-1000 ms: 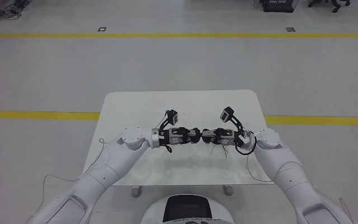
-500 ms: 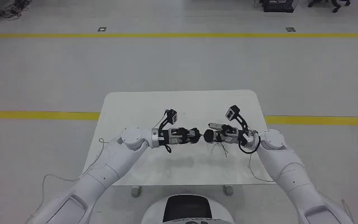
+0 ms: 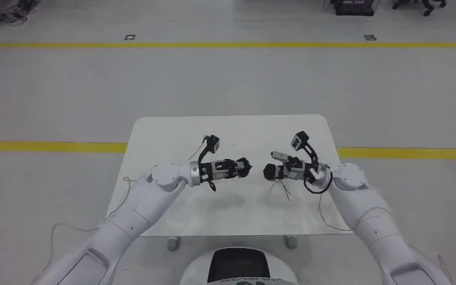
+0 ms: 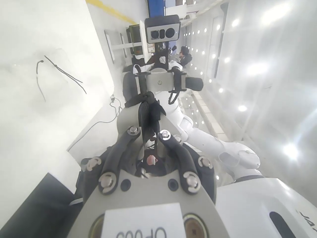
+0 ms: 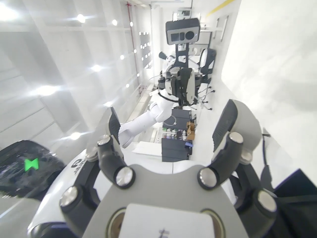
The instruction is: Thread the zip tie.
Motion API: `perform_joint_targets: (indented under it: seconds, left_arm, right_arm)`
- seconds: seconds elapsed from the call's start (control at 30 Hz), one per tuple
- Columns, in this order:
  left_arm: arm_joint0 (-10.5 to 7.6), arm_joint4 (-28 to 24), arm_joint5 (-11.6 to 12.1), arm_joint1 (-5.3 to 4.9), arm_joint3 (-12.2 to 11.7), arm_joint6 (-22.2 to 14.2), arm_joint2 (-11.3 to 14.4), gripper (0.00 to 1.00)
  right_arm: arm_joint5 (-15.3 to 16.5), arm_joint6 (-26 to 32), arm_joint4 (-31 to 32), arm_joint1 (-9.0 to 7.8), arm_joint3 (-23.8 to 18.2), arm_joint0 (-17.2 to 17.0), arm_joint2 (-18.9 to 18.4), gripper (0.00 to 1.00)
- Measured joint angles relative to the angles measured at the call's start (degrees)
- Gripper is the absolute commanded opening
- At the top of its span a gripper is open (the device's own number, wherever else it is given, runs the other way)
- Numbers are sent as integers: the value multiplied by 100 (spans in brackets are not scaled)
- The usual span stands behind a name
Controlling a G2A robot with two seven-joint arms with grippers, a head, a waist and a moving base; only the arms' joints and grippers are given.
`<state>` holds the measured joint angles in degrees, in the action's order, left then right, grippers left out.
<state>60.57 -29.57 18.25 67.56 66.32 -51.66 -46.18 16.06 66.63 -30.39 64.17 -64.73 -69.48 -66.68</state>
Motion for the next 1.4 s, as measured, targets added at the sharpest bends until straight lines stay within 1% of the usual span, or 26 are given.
perform_joint_targets:
  seconds: [0.07, 0.13, 0.17, 0.23, 0.3, 0.33, 0.4, 0.47, 0.6, 0.67, 0.7, 0.77, 0.9, 1.0, 1.1, 1.13, 1.2, 1.4]
  left_arm:
    - [21, -18, 31, -28, -15, -36, -76, 0]
    - [45, -20, 56, -60, -10, -60, -157, 0]
    - [56, -19, 63, -72, -3, -68, -187, 0]
    - [81, -17, 62, -95, 21, -85, -241, 0]
    - [103, -10, 49, -112, 46, -94, -276, 0]
    - [110, -3, 42, -118, 59, -99, -284, 0]
    - [114, 21, 73, -127, 123, -209, -276, 0]
    - [115, 21, 116, -128, 148, -272, -271, 0]
    - [116, 18, 116, -128, 145, -268, -271, 0]
    - [133, 56, 84, -128, 178, -204, -260, 0]
    - [150, 112, 46, -129, 222, -120, -252, 0]
    - [168, 152, 5, -136, 263, -43, -259, 0]
    - [196, 127, -7, -154, 302, -38, -300, 0]
    - [213, 126, 4, -167, 336, -76, -317, 0]
    - [225, 123, 3, -176, 338, -83, -331, 0]
    - [228, 123, 2, -178, 336, -83, -333, 0]
    - [234, 120, 0, -181, 335, -78, -336, 0]
    - [234, 132, 35, -185, 346, -84, -335, 0]
  right_arm:
    - [-94, -285, 523, -71, -210, -70, -131, 100]
    - [-295, -595, 1128, -151, -516, -178, -273, 100]
    - [-413, -734, 1404, -184, -668, -225, -326, 100]
    - [-748, -1037, 2015, -249, -1055, -358, -422, 100]
    - [-1123, -1173, 2586, -302, -1486, -493, -442, 100]
    - [-1235, -1156, 2824, -323, -1679, -548, -427, 100]
    - [-1304, -1098, 3255, -343, -1932, -599, -400, 100]
    - [-1295, -1092, 3245, -343, -1901, -598, -399, 100]
    - [-1289, -1096, 3104, -341, -1880, -593, -401, 100]
    - [-1299, -1126, 3142, -341, -1900, -601, -393, 100]
    - [-1368, -1200, 3292, -346, -1963, -607, -364, 100]
    - [-1634, -1312, 3749, -365, -2144, -589, -296, 100]
    - [-2589, -1317, 4984, -394, -2665, -514, -8, 100]
    - [-3077, -1200, 5541, -388, -2920, -458, 215, 100]
    - [-3494, -1098, 5978, -375, -3013, -395, 409, 100]
    - [-3555, -1081, 6073, -368, -2996, -379, 446, 100]
    - [-3566, -1065, 6213, -344, -2915, -361, 484, 100]
    - [-3553, -1066, 6210, -326, -2914, -356, 493, 100]
